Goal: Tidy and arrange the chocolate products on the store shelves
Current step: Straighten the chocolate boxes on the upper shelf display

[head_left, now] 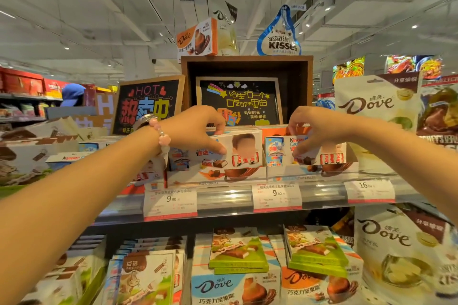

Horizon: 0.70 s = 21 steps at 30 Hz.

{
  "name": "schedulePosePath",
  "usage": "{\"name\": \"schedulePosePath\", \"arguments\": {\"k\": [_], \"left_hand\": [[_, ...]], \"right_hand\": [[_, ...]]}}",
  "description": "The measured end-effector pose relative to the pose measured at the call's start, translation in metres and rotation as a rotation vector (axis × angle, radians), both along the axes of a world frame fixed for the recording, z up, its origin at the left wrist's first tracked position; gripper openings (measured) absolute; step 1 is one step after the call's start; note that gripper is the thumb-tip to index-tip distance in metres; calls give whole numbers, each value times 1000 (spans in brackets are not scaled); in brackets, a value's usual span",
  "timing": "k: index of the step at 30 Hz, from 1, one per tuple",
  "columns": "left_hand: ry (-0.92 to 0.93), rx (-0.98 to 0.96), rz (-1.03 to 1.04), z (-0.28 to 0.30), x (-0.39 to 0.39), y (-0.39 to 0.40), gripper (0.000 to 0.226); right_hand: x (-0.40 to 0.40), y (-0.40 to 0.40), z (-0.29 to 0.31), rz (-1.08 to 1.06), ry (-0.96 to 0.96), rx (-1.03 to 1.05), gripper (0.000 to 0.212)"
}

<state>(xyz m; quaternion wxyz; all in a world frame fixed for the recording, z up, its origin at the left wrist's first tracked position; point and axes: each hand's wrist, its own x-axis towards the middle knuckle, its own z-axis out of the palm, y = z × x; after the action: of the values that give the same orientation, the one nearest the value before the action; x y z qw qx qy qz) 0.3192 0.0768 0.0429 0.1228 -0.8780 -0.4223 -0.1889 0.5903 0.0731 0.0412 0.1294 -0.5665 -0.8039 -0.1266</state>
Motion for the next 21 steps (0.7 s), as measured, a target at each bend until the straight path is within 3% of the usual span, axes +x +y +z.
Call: {"name": "schedulePosePath", "arguments": {"k": [9,15,21], "left_hand": [[-320,-18,-130,25,-21,-29,17],[-503,-87,-200,35,-40,-49,20],[-685,22,-156,41,-66,-64,18]], "right_hand": [[2,-16,16,71,20,41,19],[-1,-38,46,172,277,38,10],[-34,-45,52,363,497,93,26]]}}
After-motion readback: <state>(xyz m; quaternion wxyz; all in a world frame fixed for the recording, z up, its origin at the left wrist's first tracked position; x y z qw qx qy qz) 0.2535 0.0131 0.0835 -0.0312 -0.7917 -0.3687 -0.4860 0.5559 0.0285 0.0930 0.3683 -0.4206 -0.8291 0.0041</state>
